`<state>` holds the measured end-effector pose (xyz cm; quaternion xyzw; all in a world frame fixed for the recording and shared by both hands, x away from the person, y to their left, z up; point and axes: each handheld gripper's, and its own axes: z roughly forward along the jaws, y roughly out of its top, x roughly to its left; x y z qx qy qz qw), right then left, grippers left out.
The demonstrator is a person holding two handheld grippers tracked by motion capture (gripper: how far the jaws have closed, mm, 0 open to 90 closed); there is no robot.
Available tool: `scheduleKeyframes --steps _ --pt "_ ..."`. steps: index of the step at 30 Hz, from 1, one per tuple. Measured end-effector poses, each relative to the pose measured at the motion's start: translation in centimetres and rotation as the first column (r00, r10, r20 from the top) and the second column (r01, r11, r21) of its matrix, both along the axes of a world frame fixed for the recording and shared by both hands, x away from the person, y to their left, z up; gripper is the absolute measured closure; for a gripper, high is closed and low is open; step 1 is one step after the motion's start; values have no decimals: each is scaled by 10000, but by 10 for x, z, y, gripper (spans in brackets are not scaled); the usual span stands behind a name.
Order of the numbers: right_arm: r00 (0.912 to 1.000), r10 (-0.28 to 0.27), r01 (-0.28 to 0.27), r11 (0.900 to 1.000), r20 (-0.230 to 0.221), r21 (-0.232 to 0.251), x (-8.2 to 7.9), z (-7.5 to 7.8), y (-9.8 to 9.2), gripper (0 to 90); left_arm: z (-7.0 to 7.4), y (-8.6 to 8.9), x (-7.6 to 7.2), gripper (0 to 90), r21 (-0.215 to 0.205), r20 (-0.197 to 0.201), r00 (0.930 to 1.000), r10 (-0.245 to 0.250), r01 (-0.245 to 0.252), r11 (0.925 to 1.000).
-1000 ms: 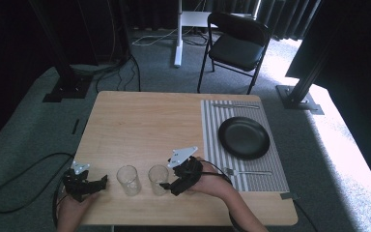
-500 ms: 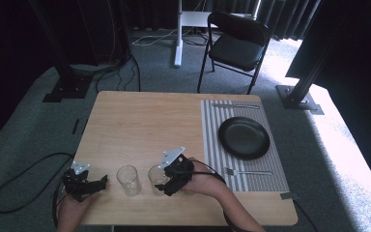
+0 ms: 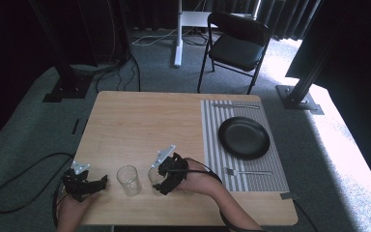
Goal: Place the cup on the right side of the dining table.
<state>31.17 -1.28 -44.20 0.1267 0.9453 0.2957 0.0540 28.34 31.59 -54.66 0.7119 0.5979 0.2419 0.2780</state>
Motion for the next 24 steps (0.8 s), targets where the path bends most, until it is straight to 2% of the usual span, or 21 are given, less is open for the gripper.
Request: scheduleKeyframes --steps 6,7,8,14,19,24 --pt "9999 -99 99 9999 18 -62 -1 2 3 216 0 0 0 7 -2 -1 10000 1 -1 10000" --pt "10000 -81 81 9999 44 -126 -1 1 4 217 0 0 0 7 -1 -1 10000 0 0 10000" --pt "9998 -173 176 9994 106 -288 -2 1 6 259 0 0 0 7 0 -1 10000 -1 1 10000" --pt "9992 -273 293 9970 282 -719 -4 -1 11 264 0 0 0 7 3 -2 10000 -3 3 10000" --pt "9992 -367 379 9966 182 -737 -3 0 12 268 0 0 0 7 0 0 10000 -1 1 10000" --pt "9989 -471 469 9976 -25 -502 -2 1 10 276 0 0 0 7 -2 0 10000 1 -1 10000"
